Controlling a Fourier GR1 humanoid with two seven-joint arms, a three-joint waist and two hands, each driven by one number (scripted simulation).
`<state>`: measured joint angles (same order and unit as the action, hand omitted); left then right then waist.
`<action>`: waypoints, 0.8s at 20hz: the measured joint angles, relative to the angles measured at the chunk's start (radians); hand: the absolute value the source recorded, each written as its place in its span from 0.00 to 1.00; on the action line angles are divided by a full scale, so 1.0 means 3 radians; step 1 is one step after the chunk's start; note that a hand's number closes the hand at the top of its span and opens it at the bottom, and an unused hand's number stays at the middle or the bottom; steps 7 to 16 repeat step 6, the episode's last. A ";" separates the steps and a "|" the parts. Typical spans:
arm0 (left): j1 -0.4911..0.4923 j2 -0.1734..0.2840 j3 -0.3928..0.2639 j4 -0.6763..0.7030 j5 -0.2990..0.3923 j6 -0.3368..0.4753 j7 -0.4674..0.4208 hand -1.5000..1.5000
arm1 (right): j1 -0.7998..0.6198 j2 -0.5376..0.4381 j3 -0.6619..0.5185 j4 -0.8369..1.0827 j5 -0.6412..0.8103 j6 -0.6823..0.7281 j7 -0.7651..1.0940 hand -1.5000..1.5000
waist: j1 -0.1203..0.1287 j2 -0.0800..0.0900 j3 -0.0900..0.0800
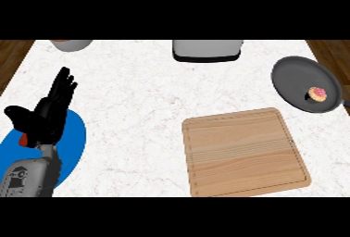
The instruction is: Pick the cupcake from the cutting board and place it in the pan
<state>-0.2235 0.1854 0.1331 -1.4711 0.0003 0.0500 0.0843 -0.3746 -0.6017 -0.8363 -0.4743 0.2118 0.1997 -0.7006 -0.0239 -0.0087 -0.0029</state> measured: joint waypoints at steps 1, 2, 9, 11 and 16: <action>0.0011 -0.0012 -0.0011 -0.0003 -0.0022 0.0020 -0.0007 0.50 | 0.0075 0.0029 0.0006 -0.0138 -0.0040 0.0051 0.0064 0.00 | -0.0010 -0.0004 -0.0002; 0.0022 -0.0003 -0.0006 -0.0025 -0.0017 0.0014 0.0008 0.50 | 0.0186 0.0095 0.0022 -0.0279 -0.0071 0.0087 0.0090 0.00 | -0.0011 -0.0005 -0.0004; 0.0045 0.0020 0.0010 -0.0038 -0.0005 -0.0019 0.0007 0.50 | 0.0539 0.0274 0.0080 -0.0990 -0.0204 0.0175 0.0460 0.00 | -0.0002 -0.0001 -0.0003; 0.0045 0.0020 0.0010 -0.0038 -0.0005 -0.0019 0.0007 0.50 | 0.0539 0.0274 0.0080 -0.0990 -0.0204 0.0175 0.0460 0.00 | -0.0002 -0.0001 -0.0003; 0.0045 0.0020 0.0010 -0.0038 -0.0005 -0.0019 0.0007 0.50 | 0.0539 0.0274 0.0080 -0.0990 -0.0204 0.0175 0.0460 0.00 | -0.0002 -0.0001 -0.0003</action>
